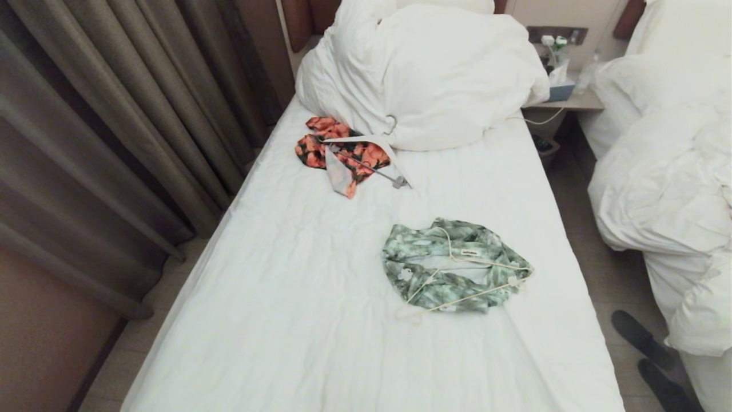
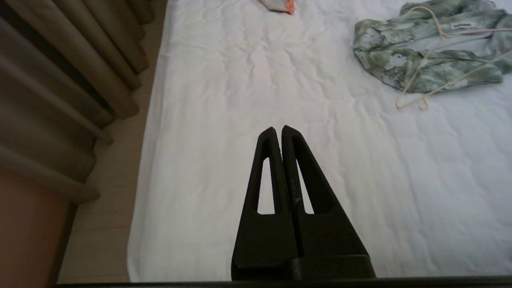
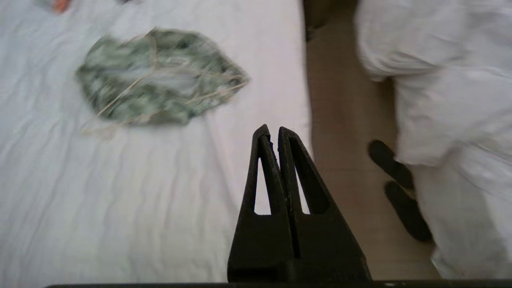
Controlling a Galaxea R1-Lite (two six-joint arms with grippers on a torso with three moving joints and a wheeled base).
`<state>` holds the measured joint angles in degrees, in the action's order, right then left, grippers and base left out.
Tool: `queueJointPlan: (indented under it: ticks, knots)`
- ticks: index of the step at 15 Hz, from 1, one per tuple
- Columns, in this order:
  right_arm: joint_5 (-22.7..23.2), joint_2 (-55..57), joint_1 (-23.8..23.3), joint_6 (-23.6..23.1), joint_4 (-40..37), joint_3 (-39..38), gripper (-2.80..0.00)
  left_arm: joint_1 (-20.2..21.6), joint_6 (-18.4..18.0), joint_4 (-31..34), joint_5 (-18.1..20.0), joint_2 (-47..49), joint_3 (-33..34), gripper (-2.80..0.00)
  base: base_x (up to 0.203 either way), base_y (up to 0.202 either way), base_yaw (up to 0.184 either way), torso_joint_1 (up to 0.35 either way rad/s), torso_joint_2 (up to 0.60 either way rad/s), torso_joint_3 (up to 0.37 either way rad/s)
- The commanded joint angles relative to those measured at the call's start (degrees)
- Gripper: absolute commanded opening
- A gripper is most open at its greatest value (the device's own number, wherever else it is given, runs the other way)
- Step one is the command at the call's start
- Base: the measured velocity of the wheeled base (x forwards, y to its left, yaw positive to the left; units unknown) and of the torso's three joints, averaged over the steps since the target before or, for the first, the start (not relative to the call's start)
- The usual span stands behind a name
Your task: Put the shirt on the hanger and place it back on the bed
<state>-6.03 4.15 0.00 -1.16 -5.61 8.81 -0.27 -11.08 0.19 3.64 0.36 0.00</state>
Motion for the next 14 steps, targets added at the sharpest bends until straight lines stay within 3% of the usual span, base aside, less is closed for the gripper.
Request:
queueJointPlan:
  ticks: [1, 5, 9, 14]
  knots:
    - [3.10, -4.15, -0.15, -1.29, 0.13, -3.58, -2.80, 0.00, 0.09, 0.25, 0.40, -0.45, 0.00, -2.80, 0.000, 0.000, 0.000, 0.000, 0.00, 0.000]
    - [8.23, -4.06, -0.09, -4.29, 2.45, -7.67, -2.80, 0.00, 1.33, 0.51, 0.24, -0.45, -0.09, -2.80, 0.000, 0.000, 0.000, 0.000, 0.00, 0.000]
    - [8.23, -4.06, -0.18, -3.77, 2.45, -7.67, -2.80, 0.00, 5.82, 0.25, -1.26, -0.45, 0.00, -2.80, 0.000, 0.000, 0.000, 0.000, 0.00, 0.000]
    - [8.23, -4.06, -0.18, -3.59, 2.53, -7.76, -2.80, 0.00, 7.21, 0.25, -1.62, -0.45, 0.02, -2.80, 0.000, 0.000, 0.000, 0.000, 0.00, 0.000]
